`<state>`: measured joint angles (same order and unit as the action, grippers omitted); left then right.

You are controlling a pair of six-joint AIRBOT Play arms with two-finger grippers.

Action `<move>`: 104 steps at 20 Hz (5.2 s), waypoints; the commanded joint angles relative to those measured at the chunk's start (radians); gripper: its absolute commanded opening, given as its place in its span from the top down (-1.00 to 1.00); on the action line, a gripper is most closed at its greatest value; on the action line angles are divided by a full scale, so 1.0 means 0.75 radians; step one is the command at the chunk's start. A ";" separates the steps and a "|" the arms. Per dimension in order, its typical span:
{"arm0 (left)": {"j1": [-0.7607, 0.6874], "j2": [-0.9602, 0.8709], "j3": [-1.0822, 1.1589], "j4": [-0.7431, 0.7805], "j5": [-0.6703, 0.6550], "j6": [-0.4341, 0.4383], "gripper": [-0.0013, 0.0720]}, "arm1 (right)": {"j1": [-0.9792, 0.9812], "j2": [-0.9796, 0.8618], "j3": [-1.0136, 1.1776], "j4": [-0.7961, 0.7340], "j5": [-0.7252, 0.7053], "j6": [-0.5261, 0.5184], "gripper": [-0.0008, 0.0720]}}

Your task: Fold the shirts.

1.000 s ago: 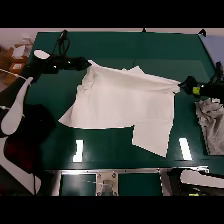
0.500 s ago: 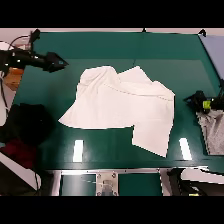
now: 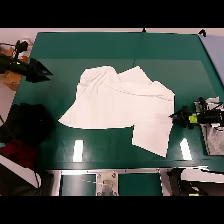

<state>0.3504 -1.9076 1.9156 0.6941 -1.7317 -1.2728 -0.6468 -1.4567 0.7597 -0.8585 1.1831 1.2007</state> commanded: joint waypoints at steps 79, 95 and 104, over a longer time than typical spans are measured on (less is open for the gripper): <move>-0.322 0.169 -0.508 0.275 1.021 0.123 0.91 | 0.231 -0.533 1.149 -0.062 -0.046 0.072 0.94; -0.314 0.143 -0.607 0.421 0.558 -0.128 -0.39 | 0.213 -0.523 1.109 -0.223 0.230 0.197 0.46; -0.105 0.723 -0.981 0.575 0.387 -0.199 -0.38 | -0.063 0.045 0.595 -0.319 0.294 0.125 0.45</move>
<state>0.2375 -1.5303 1.3125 1.0859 -1.4555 -1.4170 -0.6178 -1.5692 1.3682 -1.0657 1.4082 1.3430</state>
